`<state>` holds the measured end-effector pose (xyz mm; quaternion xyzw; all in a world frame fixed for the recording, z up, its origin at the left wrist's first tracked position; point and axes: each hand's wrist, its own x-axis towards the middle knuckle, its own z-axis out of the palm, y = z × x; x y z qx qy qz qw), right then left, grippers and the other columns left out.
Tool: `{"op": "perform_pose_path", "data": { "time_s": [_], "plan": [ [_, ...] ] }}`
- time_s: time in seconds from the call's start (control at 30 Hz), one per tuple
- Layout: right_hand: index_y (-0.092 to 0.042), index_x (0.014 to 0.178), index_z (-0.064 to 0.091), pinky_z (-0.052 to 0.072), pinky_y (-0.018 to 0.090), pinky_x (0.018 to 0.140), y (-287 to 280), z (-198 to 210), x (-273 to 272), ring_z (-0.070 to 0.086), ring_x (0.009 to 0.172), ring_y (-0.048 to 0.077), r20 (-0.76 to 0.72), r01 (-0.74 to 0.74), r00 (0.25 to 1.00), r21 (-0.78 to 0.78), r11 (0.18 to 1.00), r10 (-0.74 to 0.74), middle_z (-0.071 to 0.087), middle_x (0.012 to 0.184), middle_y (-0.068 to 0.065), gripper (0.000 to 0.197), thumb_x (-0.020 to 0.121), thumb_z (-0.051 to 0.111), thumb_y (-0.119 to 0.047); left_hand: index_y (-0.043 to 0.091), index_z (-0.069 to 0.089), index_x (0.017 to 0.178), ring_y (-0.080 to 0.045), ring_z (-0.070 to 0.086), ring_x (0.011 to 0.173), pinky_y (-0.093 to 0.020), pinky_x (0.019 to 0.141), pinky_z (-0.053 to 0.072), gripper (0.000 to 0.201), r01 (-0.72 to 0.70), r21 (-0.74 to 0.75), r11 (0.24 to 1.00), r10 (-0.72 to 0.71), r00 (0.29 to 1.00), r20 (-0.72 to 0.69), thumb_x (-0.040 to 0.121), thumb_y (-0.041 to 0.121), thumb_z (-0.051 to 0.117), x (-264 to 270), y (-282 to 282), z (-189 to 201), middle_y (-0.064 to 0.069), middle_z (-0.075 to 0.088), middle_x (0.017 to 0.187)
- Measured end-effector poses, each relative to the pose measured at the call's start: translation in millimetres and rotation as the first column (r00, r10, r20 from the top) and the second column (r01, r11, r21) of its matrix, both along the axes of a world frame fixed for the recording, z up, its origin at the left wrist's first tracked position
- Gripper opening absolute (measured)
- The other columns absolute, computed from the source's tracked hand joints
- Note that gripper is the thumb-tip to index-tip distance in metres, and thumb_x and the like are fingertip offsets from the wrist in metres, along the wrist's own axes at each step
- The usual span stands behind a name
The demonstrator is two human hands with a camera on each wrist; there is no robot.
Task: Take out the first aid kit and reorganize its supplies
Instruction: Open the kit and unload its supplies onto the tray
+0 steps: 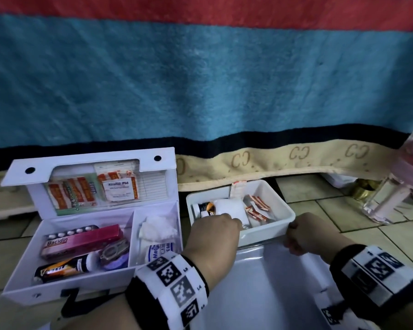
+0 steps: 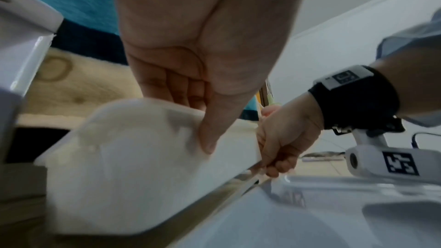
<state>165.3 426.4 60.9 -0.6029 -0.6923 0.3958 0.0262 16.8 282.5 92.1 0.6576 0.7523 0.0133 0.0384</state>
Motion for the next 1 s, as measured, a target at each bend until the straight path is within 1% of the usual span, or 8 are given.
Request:
{"op": "perform_pose_path", "data": {
  "time_s": [0.1,0.2,0.33,0.47,0.6,0.7,0.87,1.0],
  "plan": [
    [-0.002,0.055,0.061,0.035,0.014,0.037,1.3,-1.3,2.7,0.045,0.032,0.016,0.091,-0.076,0.993,0.068,0.995,0.07,0.057,0.044,0.009,0.031,0.08,0.043,0.005,0.012,0.059,0.11,-0.031,0.059,0.098,-0.025,0.05,0.022,0.045,-0.001,-0.041,0.999,0.0,1.0,-0.02,0.076,-0.012,0.043,-1.7,3.3,-10.8,-0.008,0.059,0.107],
    [-0.002,0.067,0.068,0.037,0.019,0.044,3.9,-1.6,3.0,0.051,0.045,0.02,0.146,-0.185,0.975,0.114,0.976,0.167,0.069,0.066,0.018,0.024,0.076,0.046,0.002,0.012,0.058,0.111,-0.031,0.059,0.097,-0.028,0.061,0.034,0.044,-0.04,-0.086,0.996,0.04,0.999,-0.003,0.078,-0.012,0.045,-7.2,5.8,-20.5,-0.008,0.058,0.106],
    [-0.015,0.067,0.062,0.039,0.021,0.046,2.4,6.1,2.6,0.057,0.058,0.022,0.233,-0.304,0.936,0.154,0.94,0.264,0.066,0.067,0.007,0.026,0.078,0.047,0.004,0.016,0.057,0.112,-0.026,0.057,0.103,-0.034,0.079,0.048,0.022,-0.081,-0.011,0.997,0.082,0.984,0.157,0.09,0.014,0.053,-10.2,3.9,-25.2,-0.003,0.058,0.113],
    [-0.011,0.121,0.058,0.044,0.03,0.067,-3.0,20.5,5.9,0.062,0.087,0.031,0.245,-0.25,0.956,0.38,0.89,0.164,0.071,0.09,0.011,0.038,0.085,0.05,-0.003,0.025,0.057,0.111,-0.01,0.053,0.097,-0.027,0.085,0.044,0.02,-0.145,0.243,0.959,0.063,0.947,0.315,0.092,0.03,0.052,-20.7,-24.9,-5.8,0.01,0.055,0.111],
    [-0.021,0.108,0.061,0.04,0.028,0.054,-36.4,51.4,1.5,0.057,0.059,0.015,0.065,-0.243,0.964,0.617,0.748,0.26,0.063,0.063,-0.009,0.024,0.086,0.057,-0.013,0.027,0.06,0.108,-0.006,0.052,0.087,-0.023,0.077,0.041,0.021,-0.359,0.329,0.874,0.231,0.9,0.37,0.087,0.025,0.062,-56.3,-72.6,14.0,0.013,0.054,0.096],
    [-0.034,0.092,0.063,0.04,0.013,0.052,-67.6,66.5,-7.9,0.056,0.057,0.003,0.046,-0.514,0.817,0.508,0.691,0.574,0.061,0.065,-0.018,0.014,0.086,0.062,-0.022,0.021,0.063,0.106,-0.011,0.053,0.077,-0.028,0.072,0.043,0.026,-0.569,0.364,0.737,0.437,0.812,0.386,0.081,0.018,0.07,-95.0,-113.4,14.1,0.005,0.054,0.092],
    [-0.049,0.124,0.048,0.032,-0.001,0.086,-105.2,45.4,-27.9,0.046,0.11,-0.012,0.263,-0.925,0.381,0.101,0.367,0.886,0.05,0.125,-0.029,0.043,0.083,0.056,-0.058,0.003,0.055,0.12,-0.042,0.052,0.097,-0.045,0.081,0.043,0.046,-0.79,0.236,0.566,0.722,0.613,0.322,0.078,0.014,0.073,-145.9,-165.5,-6.0,-0.026,0.053,0.112],
    [-0.038,0.138,0.04,0.022,0.014,0.108,-126.1,20.9,-43.4,0.033,0.132,-0.003,0.33,-0.939,0.343,0.097,0.33,0.88,0.034,0.145,-0.025,0.054,0.087,0.053,-0.053,0.002,0.051,0.121,-0.038,0.049,0.103,-0.039,0.076,0.041,0.04,-0.746,0.141,0.651,0.685,0.657,0.314,0.085,0.014,0.064,-167.6,-177.4,-15.5,-0.026,0.052,0.118]
  ]
}}
